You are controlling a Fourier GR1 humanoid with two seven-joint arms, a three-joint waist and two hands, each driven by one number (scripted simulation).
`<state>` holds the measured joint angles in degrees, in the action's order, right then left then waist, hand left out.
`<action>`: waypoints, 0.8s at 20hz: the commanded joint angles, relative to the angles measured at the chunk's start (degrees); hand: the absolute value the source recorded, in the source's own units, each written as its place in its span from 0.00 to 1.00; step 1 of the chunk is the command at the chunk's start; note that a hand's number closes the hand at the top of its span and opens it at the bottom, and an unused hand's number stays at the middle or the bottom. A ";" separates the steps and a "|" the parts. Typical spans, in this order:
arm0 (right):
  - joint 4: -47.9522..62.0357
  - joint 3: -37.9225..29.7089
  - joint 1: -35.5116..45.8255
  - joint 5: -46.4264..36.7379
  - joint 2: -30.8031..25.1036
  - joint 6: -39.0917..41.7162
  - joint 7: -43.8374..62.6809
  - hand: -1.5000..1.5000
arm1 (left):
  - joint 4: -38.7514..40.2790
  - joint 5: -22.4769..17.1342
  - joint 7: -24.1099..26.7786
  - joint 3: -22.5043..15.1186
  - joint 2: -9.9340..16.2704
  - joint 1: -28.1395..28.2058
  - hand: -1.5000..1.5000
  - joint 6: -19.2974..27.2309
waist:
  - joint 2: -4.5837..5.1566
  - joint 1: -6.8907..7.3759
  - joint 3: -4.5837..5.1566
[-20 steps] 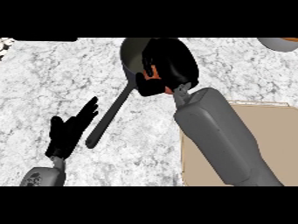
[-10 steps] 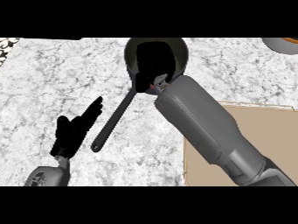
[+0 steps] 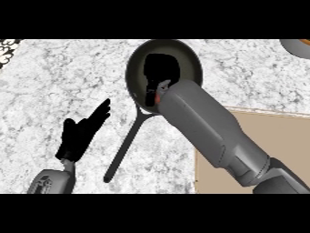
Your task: Pick the sweet potato from the tray and place it in the pot
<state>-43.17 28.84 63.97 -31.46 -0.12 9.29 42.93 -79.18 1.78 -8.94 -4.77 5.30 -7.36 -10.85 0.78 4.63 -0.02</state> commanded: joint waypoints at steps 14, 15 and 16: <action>-9.32 -13.96 -2.49 11.27 0.12 -47.86 -15.27 0.00 | 0.30 -0.21 1.43 1.44 0.33 4.80 0.50 0.76 | -0.56 -2.99 0.00; -9.92 -14.35 -3.01 12.85 0.12 -48.79 -16.35 0.00 | 3.27 1.43 2.74 2.01 0.48 1.89 0.50 2.10 | -0.43 -3.54 0.02; -8.31 -15.23 -1.01 13.86 0.12 -48.92 -15.79 0.00 | 0.73 0.82 0.14 0.78 -0.89 1.88 0.50 2.05 | -0.52 -3.29 0.01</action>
<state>-51.45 15.72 62.60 -19.74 -0.01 -33.88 29.30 -79.31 1.82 -7.83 -3.25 5.72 -5.74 -9.93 0.29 2.04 -0.18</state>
